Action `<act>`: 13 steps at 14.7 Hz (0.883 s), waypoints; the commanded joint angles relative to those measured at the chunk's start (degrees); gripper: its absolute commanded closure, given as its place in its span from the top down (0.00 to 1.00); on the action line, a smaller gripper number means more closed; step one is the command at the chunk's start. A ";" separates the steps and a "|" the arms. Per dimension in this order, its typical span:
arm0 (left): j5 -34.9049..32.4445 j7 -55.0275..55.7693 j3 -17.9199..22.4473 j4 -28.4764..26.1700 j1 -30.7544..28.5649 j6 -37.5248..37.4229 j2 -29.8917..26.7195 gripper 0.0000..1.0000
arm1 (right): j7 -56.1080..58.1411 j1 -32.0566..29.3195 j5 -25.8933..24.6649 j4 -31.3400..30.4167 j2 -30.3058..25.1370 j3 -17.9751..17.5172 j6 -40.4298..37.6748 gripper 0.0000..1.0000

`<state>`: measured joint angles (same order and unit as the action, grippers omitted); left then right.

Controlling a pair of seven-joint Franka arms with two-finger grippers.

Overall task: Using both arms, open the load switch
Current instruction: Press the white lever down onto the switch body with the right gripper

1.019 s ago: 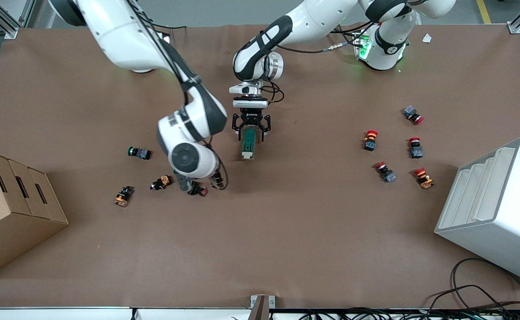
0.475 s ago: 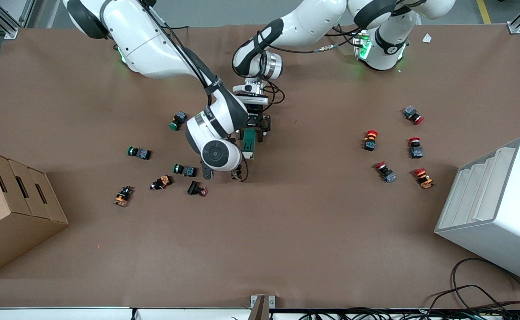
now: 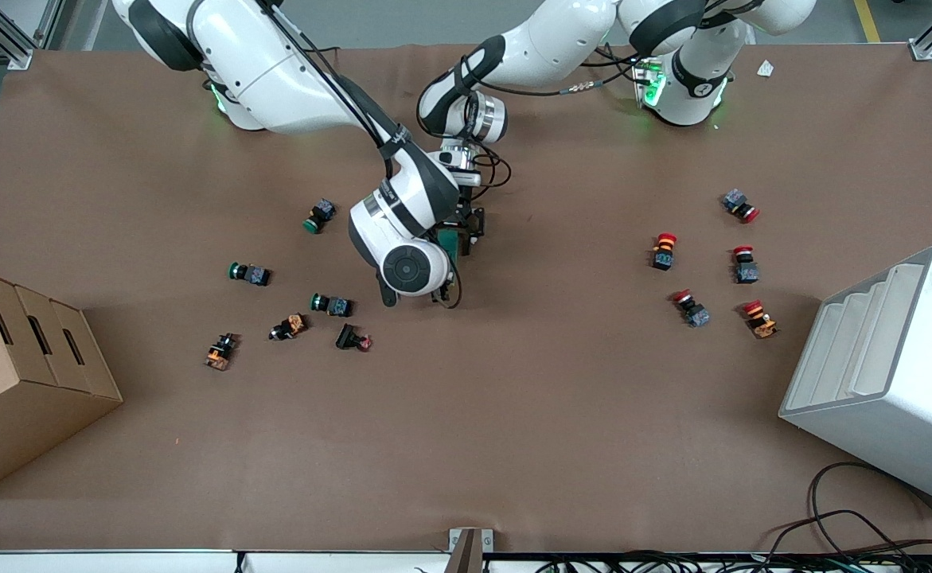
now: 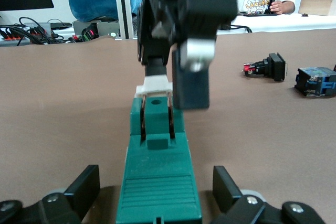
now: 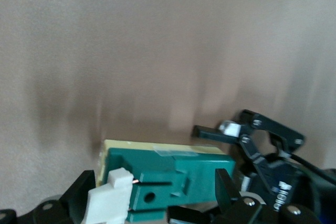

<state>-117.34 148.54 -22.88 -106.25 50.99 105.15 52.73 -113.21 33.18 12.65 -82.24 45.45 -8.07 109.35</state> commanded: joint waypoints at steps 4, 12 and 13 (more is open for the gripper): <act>-1.67 -0.45 0.64 1.22 0.60 0.58 1.94 0.97 | -0.43 -1.36 3.87 5.06 -0.36 -1.78 -12.12 1.00; -1.67 -0.71 1.51 1.40 0.43 0.67 1.85 0.98 | -0.17 0.31 4.14 3.49 -0.36 -2.39 -16.98 1.00; -1.84 -0.71 1.61 1.57 0.51 0.75 1.94 0.98 | -0.17 0.75 4.05 3.05 -0.36 -2.30 -16.80 1.00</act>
<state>-117.81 148.45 -22.48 -106.24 51.08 105.30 52.77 -113.19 33.30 15.84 -77.46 45.45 -10.07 92.65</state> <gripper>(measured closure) 0.022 0.000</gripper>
